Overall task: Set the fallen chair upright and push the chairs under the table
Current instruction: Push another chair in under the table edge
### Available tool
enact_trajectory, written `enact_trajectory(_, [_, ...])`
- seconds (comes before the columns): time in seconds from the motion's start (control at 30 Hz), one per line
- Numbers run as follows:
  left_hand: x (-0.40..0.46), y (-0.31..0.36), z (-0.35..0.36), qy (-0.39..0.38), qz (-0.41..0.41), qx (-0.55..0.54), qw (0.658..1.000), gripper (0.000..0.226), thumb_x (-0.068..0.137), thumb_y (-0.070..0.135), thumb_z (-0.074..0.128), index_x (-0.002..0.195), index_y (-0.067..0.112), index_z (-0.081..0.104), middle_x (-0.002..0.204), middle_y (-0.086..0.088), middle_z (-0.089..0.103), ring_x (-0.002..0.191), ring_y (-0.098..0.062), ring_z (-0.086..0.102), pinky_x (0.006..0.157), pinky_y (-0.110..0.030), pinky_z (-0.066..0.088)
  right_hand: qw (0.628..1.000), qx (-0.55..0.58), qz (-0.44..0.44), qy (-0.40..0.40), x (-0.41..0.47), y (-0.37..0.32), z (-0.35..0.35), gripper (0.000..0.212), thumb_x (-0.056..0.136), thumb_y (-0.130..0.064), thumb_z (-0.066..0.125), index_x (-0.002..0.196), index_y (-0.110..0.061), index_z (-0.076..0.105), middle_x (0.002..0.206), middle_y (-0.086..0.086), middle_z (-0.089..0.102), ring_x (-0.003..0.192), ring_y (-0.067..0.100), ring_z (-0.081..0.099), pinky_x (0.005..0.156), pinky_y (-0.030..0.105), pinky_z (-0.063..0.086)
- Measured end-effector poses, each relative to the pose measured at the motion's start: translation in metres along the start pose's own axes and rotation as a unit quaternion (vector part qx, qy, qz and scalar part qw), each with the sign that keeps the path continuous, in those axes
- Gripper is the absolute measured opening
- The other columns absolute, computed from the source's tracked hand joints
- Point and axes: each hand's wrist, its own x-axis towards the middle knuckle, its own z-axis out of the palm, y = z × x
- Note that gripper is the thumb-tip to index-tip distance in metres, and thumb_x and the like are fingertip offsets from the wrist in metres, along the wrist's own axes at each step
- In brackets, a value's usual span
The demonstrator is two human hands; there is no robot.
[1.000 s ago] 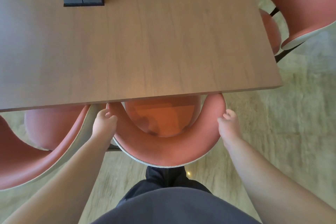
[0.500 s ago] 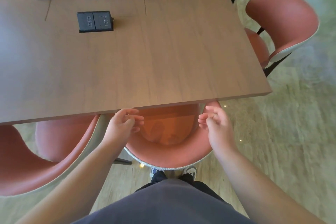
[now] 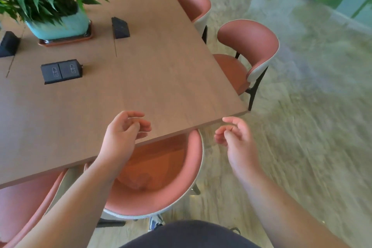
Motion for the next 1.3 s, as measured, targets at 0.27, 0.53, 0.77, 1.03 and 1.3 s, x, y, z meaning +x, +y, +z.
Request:
enact_trajectory(0.27, [-0.027,0.056,0.188,-0.047,0.068,-0.046,0.996,0.030,0.095,0.005,0.044,0.105,0.020,0.068,0.091,-0.004,0.080,0.085,-0.024,0.078,0.076,-0.031,0.063,0.997,0.015,-0.061,0.052,0.030,-0.028,-0.185,0.041,0.086,-0.011,0.048,0.096,-0.044,0.070,0.079,-0.002,0.073,0.076,0.016,0.071,0.082,0.039,0.058])
enact_trajectory(0.53, [-0.045,0.098,0.335,-0.098,0.084,-0.040,0.991,0.033,0.103,-0.003,0.045,0.110,0.020,0.067,0.094,-0.005,0.080,0.088,-0.022,0.078,0.077,-0.031,0.064,0.991,0.023,-0.095,0.092,0.064,-0.046,-0.321,0.039,0.089,-0.011,0.048,0.100,-0.043,0.069,0.082,0.000,0.073,0.078,0.017,0.071,0.076,0.027,0.057])
enact_trajectory(0.77, [-0.014,0.132,0.416,-0.098,0.094,-0.044,0.990,0.035,0.104,-0.009,0.040,0.109,0.015,0.065,0.086,0.000,0.080,0.083,-0.019,0.077,0.077,-0.029,0.064,0.992,0.012,-0.081,0.093,0.136,-0.055,-0.368,0.033,0.095,-0.004,0.047,0.109,-0.028,0.066,0.083,-0.003,0.074,0.076,0.014,0.072,0.078,0.030,0.059])
enact_trajectory(1.03, [0.087,0.134,0.513,-0.094,0.082,-0.011,0.992,0.037,0.103,-0.008,0.042,0.108,0.019,0.067,0.092,-0.005,0.080,0.086,-0.023,0.078,0.081,-0.040,0.059,0.995,-0.025,-0.069,0.064,0.276,-0.059,-0.416,0.032,0.097,-0.006,0.047,0.110,-0.030,0.064,0.084,-0.004,0.073,0.078,0.012,0.071,0.078,0.025,0.058])
enact_trajectory(1.3, [0.182,0.174,0.625,-0.076,0.056,0.011,0.996,0.042,0.099,-0.004,0.045,0.105,0.030,0.069,0.094,-0.003,0.080,0.087,-0.023,0.078,0.075,-0.033,0.062,0.997,-0.063,-0.039,0.035,0.417,-0.080,-0.462,0.035,0.101,-0.005,0.047,0.111,-0.034,0.063,0.086,-0.008,0.074,0.083,0.010,0.072,0.082,0.031,0.059])
